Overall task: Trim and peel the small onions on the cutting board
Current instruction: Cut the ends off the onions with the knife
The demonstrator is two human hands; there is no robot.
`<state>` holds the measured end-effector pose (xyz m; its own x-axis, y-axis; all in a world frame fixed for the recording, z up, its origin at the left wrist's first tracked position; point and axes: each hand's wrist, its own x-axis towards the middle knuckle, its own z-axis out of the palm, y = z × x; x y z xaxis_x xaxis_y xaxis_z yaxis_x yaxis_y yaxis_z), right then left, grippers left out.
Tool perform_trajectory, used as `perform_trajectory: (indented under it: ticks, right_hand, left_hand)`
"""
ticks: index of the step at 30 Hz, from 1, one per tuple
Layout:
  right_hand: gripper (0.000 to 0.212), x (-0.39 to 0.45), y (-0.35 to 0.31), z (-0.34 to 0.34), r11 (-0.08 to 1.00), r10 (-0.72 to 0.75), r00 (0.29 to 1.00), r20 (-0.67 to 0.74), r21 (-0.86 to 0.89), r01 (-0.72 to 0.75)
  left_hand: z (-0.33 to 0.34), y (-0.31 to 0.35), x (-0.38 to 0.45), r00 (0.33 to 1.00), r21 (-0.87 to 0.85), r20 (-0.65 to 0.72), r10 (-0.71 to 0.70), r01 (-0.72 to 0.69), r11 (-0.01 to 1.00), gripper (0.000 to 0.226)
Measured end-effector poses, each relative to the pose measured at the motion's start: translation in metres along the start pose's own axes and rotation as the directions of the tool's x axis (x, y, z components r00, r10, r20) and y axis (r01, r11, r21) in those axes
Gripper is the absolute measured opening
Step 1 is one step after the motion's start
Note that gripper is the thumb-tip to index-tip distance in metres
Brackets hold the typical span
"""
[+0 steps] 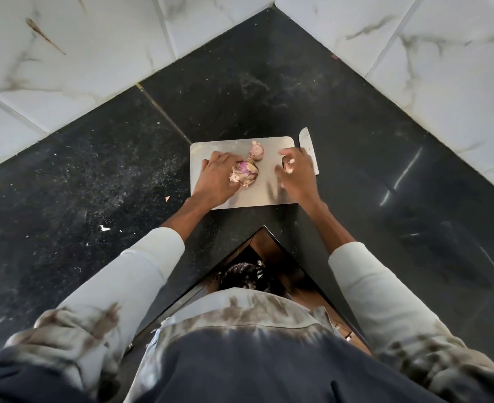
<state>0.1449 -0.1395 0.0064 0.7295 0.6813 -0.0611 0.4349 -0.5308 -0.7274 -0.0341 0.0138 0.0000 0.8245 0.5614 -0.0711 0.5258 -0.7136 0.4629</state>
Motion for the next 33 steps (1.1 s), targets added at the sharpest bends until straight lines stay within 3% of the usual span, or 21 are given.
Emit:
perform_trajectory:
  ticks: [3, 8, 12, 18, 24, 28, 33]
  right_hand:
    - [0.028, -0.012, 0.021, -0.015, 0.975, 0.177, 0.949, -0.26, -0.088, -0.206]
    - [0.044, -0.028, 0.047, -0.019, 0.89, 0.403, 0.884, -0.237, -0.125, -0.439]
    - [0.047, -0.035, 0.051, -0.016, 0.9, 0.386, 0.909, -0.156, -0.155, -0.408]
    - [0.033, -0.032, 0.05, -0.016, 0.903, 0.376, 0.917, -0.134, -0.17, -0.395]
    - [0.019, -0.046, 0.033, -0.014, 0.915, 0.387, 0.916, -0.104, 0.169, -0.367]
    - [0.021, -0.056, 0.012, -0.006, 0.892, 0.352, 0.936, -0.003, 0.304, -0.334]
    - [0.032, -0.073, -0.009, 0.013, 0.906, 0.207, 0.972, 0.11, 0.354, -0.233]
  left_hand:
    - [0.0, 0.004, 0.002, 1.0, -0.004, 0.016, -0.007, 0.007, 1.0, 0.058]
    - [0.003, 0.01, 0.003, 1.0, 0.017, 0.023, 0.009, -0.009, 1.0, 0.061]
    - [0.005, 0.008, 0.002, 0.999, 0.044, 0.027, 0.025, -0.026, 0.999, 0.063]
    - [0.007, 0.008, 0.001, 1.0, 0.09, -0.009, 0.013, -0.012, 0.996, 0.062]
    - [0.01, 0.011, -0.003, 0.999, 0.192, -0.047, 0.007, 0.002, 0.981, 0.07]
    - [0.012, 0.013, -0.003, 0.999, 0.216, -0.052, -0.009, 0.02, 0.976, 0.066]
    - [0.01, 0.012, -0.005, 0.998, 0.189, -0.066, -0.021, 0.033, 0.982, 0.062]
